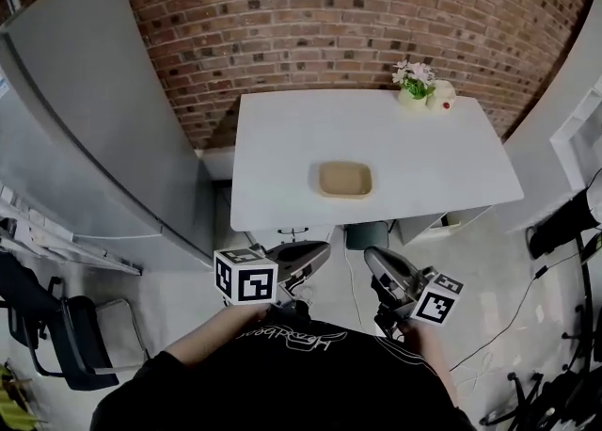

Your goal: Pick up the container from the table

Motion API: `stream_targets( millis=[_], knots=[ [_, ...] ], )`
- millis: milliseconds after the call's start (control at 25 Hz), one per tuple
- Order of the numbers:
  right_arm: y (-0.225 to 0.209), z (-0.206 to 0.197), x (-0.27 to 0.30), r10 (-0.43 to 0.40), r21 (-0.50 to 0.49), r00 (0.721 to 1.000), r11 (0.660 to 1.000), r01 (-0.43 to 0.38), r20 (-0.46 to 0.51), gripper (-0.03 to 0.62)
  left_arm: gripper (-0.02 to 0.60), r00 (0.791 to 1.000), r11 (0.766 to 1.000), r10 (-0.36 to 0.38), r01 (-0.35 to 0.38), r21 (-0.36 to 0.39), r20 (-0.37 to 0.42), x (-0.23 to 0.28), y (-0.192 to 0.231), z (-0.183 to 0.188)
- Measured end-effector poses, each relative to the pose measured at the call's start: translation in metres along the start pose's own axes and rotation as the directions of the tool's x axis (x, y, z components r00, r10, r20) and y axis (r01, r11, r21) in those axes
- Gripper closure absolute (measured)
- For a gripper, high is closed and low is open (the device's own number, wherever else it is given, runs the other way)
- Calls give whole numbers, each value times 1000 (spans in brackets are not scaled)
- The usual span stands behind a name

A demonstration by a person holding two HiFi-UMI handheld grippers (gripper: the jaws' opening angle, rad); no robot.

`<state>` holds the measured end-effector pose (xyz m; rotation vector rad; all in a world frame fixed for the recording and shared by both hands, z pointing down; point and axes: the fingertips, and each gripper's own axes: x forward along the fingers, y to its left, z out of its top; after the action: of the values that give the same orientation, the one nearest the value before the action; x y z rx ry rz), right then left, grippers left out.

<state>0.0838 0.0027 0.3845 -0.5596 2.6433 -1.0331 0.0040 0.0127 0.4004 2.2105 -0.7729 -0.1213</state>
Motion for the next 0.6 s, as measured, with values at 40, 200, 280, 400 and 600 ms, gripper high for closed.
stream_targets(
  millis=[40, 200, 280, 400, 600],
  knots=[
    [-6, 4, 6, -6, 5, 1000, 1000, 6, 1, 589, 577, 1000, 1000, -2, 2, -12, -5, 3, 7, 7],
    [-32, 18, 25, -37, 32, 999, 999, 37, 2, 589, 577, 1000, 998, -8, 6, -55, -27, 17, 33, 27],
    [-46, 24, 35, -54, 45, 999, 998, 54, 2, 589, 577, 999, 997, -1, -2, -75, -35, 24, 48, 37],
    [-66, 33, 51, -82, 56, 997, 995, 82, -4, 589, 577, 999, 993, 0, -5, -115, -44, 35, 71, 51],
    [-95, 42, 69, -132, 73, 991, 988, 133, -23, 589, 577, 997, 991, 7, -17, -134, -72, 49, 102, 68]
  ],
)
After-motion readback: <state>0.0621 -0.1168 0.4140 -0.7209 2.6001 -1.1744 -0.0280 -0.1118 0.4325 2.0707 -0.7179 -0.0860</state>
